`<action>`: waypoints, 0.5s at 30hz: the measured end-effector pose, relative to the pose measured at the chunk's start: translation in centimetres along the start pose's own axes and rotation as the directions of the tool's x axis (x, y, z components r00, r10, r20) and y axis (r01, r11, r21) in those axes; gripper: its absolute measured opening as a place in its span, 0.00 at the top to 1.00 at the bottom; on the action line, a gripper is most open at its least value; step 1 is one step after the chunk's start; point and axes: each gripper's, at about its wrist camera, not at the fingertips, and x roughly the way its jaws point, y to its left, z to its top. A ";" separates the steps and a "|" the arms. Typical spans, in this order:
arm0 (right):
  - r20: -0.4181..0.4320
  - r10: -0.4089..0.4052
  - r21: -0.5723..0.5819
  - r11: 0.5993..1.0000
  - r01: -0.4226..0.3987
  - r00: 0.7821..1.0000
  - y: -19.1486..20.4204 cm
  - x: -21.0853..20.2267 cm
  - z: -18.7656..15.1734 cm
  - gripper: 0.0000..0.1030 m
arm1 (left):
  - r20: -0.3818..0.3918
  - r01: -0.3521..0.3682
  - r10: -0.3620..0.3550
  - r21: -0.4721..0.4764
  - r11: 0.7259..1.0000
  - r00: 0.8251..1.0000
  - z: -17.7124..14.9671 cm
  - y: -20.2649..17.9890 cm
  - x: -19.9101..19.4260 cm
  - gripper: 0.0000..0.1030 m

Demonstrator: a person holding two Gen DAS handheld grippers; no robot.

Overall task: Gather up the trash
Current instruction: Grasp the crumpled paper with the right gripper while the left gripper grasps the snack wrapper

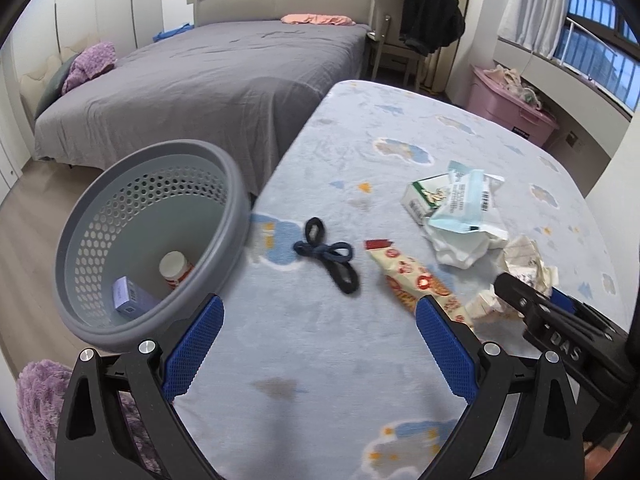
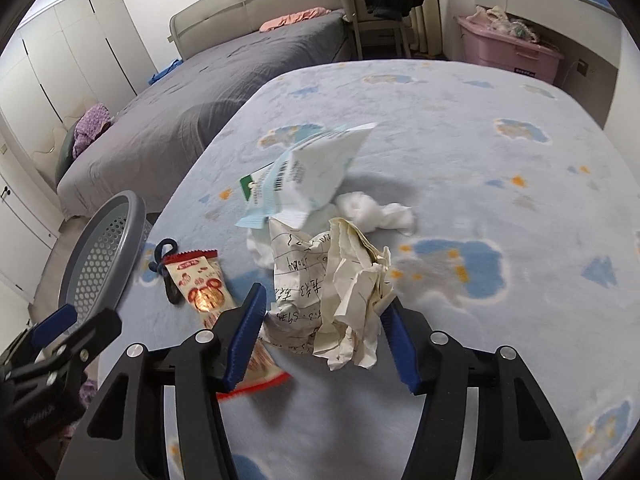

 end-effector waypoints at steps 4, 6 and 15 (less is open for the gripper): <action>0.017 -0.023 0.009 1.000 0.023 1.000 -1.6 -1.4 -0.7 0.46 | -0.007 0.011 -0.011 0.016 1.000 1.000 0.0 -1.5 0.3 0.08; 0.024 -0.034 0.021 0.999 0.033 0.999 -2.7 -2.1 -1.2 0.46 | -0.016 0.018 -0.018 0.020 1.000 1.000 0.0 -2.2 0.6 0.08; 0.047 -0.048 0.083 0.996 0.044 0.998 -6.6 -3.8 -2.8 0.46 | -0.065 0.023 -0.022 0.015 1.000 0.998 0.0 -5.6 3.1 0.08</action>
